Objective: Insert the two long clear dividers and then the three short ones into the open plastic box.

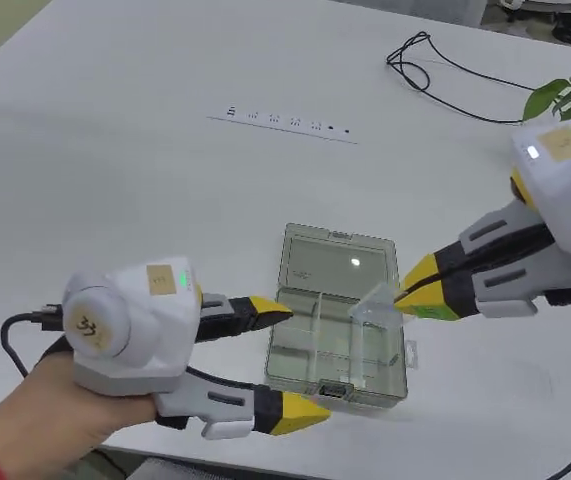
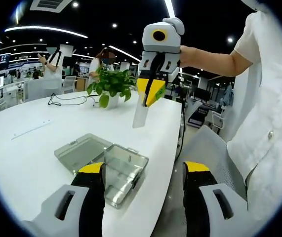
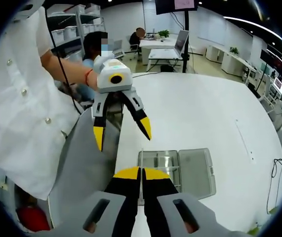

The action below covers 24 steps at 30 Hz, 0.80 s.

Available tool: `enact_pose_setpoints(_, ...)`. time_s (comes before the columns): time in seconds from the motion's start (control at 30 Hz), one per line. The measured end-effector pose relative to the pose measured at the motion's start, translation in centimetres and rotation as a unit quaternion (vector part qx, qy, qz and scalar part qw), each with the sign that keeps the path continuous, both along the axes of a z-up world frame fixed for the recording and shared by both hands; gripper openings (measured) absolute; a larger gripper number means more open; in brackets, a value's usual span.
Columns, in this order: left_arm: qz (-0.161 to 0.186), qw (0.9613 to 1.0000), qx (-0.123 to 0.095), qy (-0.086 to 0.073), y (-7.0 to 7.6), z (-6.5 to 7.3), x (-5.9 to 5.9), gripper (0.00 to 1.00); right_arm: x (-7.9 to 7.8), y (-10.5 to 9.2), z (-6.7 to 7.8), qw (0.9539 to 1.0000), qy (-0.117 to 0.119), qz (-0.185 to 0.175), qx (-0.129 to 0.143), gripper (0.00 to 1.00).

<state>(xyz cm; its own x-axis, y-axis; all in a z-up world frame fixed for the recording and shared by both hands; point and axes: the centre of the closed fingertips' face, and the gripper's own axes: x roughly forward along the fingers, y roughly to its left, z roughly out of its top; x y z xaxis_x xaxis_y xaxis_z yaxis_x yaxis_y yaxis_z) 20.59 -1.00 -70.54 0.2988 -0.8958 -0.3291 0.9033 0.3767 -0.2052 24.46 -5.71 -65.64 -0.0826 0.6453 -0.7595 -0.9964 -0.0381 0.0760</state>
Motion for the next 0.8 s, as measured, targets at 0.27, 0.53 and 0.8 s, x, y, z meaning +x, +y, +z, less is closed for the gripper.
enact_pose_setpoints(0.27,0.003,0.9999,0.014,0.005,0.9,-1.5,0.1,0.78,1.5,0.5,-2.4,1.0000,0.001,-0.006,-0.004,0.02)
enact_pose_setpoints(0.53,0.006,0.9998,0.020,0.006,1.4,-2.3,0.3,0.90,2.0,0.9,-4.5,0.9998,0.007,-0.012,-0.013,0.02)
enact_pose_setpoints(0.8,0.014,0.9996,0.022,0.013,2.0,-2.9,0.7,0.99,2.9,0.4,-8.2,0.9995,0.015,-0.022,-0.016,0.02)
